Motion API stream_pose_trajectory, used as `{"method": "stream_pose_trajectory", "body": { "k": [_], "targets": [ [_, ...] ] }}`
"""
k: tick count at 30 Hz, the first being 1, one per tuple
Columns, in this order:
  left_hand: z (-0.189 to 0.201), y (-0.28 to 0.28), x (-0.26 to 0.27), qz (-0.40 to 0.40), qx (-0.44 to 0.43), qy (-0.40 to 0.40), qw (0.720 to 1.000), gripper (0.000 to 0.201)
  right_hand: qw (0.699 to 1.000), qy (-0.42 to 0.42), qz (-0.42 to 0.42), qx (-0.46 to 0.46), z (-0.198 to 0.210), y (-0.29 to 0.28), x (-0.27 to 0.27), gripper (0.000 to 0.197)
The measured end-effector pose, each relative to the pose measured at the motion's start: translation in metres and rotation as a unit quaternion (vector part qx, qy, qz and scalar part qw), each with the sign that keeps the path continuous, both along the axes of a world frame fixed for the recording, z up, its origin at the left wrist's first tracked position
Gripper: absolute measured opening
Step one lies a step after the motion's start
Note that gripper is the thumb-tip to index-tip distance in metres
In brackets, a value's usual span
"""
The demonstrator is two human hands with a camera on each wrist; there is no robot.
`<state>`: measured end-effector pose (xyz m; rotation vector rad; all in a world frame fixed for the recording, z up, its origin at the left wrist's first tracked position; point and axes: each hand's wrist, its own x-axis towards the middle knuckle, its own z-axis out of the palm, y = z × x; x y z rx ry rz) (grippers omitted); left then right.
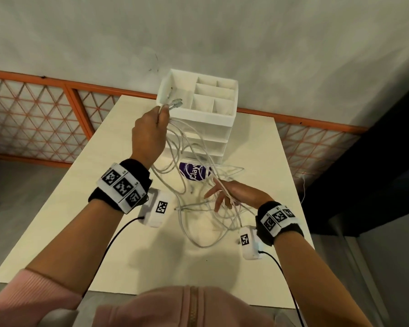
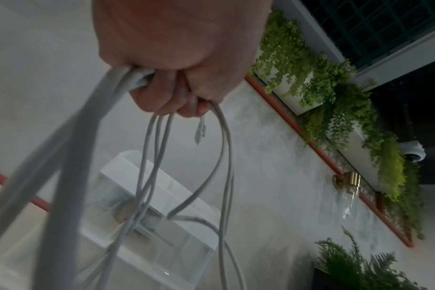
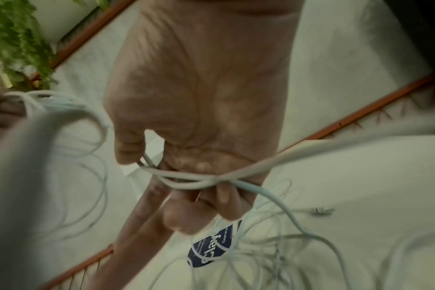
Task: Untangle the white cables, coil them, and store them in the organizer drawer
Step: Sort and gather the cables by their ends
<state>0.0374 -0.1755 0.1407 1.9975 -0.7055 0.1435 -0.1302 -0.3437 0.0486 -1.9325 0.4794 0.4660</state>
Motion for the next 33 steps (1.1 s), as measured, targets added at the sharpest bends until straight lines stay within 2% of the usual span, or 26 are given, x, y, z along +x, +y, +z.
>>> {"method": "stream_pose_trajectory", "body": {
  "k": [3, 4, 7, 10, 17, 19, 22, 25, 27, 29, 31, 33],
  "targets": [
    [-0.002, 0.008, 0.012, 0.027, 0.016, -0.017, 0.999, 0.035, 0.995, -0.019, -0.028, 0.099, -0.003, -0.007, -0.009, 0.065],
    [-0.005, 0.012, 0.016, 0.033, 0.019, -0.021, 0.999, 0.035, 0.994, -0.018, -0.031, 0.105, -0.002, -0.01, -0.013, 0.068],
    [-0.017, 0.023, 0.024, 0.049, 0.029, -0.015, 0.998, 0.036, 0.997, -0.009, -0.023, 0.076, 0.003, -0.02, -0.025, 0.081],
    [-0.028, 0.031, 0.028, 0.061, 0.055, -0.008, 0.997, 0.038, 0.997, -0.029, -0.047, 0.046, 0.011, -0.024, -0.032, 0.082],
    [-0.045, 0.044, 0.028, 0.064, 0.094, -0.002, 0.994, 0.037, 0.988, -0.096, -0.087, -0.085, 0.033, -0.042, -0.047, 0.046],
    [-0.044, 0.042, 0.025, 0.05, 0.092, -0.003, 0.995, 0.038, 0.988, -0.078, -0.073, -0.109, 0.035, -0.049, -0.047, 0.035],
    [-0.033, 0.033, 0.015, 0.007, 0.071, -0.008, 0.997, 0.04, 0.997, -0.01, -0.037, -0.069, 0.037, -0.051, -0.044, 0.01],
    [-0.02, 0.021, -0.002, -0.052, 0.069, -0.037, 0.996, 0.037, 0.995, -0.005, 0.008, -0.101, 0.049, -0.038, -0.033, 0.034],
    [-0.013, 0.012, -0.015, -0.087, 0.062, -0.039, 0.994, 0.036, 0.993, -0.065, 0.004, -0.101, 0.064, -0.02, -0.019, 0.059],
    [-0.011, 0.003, -0.027, -0.124, 0.046, -0.034, 0.991, 0.036, 0.987, -0.133, 0.0, -0.085, 0.076, 0.0, 0.0, 0.07],
    [-0.009, -0.003, -0.034, -0.147, 0.028, -0.021, 0.988, 0.035, 0.981, -0.172, 0.008, -0.094, 0.081, 0.018, 0.019, 0.062],
    [-0.008, -0.005, -0.035, -0.149, 0.019, -0.018, 0.989, 0.033, 0.976, -0.187, 0.023, -0.109, 0.078, 0.03, 0.033, 0.032]
  ]
}}
